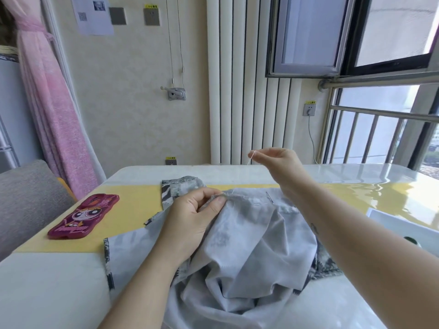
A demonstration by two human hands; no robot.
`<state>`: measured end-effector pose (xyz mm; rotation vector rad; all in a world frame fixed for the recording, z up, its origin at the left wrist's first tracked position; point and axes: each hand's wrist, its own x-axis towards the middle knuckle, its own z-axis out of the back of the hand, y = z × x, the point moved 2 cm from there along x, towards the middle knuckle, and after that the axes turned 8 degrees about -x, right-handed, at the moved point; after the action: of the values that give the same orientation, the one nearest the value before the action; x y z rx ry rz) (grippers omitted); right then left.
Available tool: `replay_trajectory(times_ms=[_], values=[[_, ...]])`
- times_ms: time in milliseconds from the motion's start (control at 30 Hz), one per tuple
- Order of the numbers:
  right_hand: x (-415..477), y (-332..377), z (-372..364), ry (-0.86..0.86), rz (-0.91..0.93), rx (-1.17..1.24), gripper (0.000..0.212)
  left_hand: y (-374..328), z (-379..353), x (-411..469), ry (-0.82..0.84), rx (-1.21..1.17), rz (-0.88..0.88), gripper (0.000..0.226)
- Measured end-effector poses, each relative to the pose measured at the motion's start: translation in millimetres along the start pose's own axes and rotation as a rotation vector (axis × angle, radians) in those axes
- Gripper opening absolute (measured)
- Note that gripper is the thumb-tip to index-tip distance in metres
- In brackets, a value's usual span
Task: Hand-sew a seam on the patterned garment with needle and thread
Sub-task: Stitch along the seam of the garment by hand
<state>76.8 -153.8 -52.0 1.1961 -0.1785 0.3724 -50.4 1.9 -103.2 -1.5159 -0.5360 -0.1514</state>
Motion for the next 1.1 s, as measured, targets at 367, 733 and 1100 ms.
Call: replay_trajectory(times_ms=[367,733,1100], values=[[18.8,-30.2,-2.1,-0.091,-0.156,-0.257,0.02,-7.7,0.2,-1.2,0.016,-0.045,-0.011,0.02],[15.2,-14.6,-2.4,0.048,-0.346,0.427,0.024,3.2,3.9,-0.7,0.047,-0.576,0.273,0.008],[10.4,-27.5,22.8,0.011,-0.383,0.578,0.014,3.2,2.0,1.1,0.047,-0.852,0.348,0.04]])
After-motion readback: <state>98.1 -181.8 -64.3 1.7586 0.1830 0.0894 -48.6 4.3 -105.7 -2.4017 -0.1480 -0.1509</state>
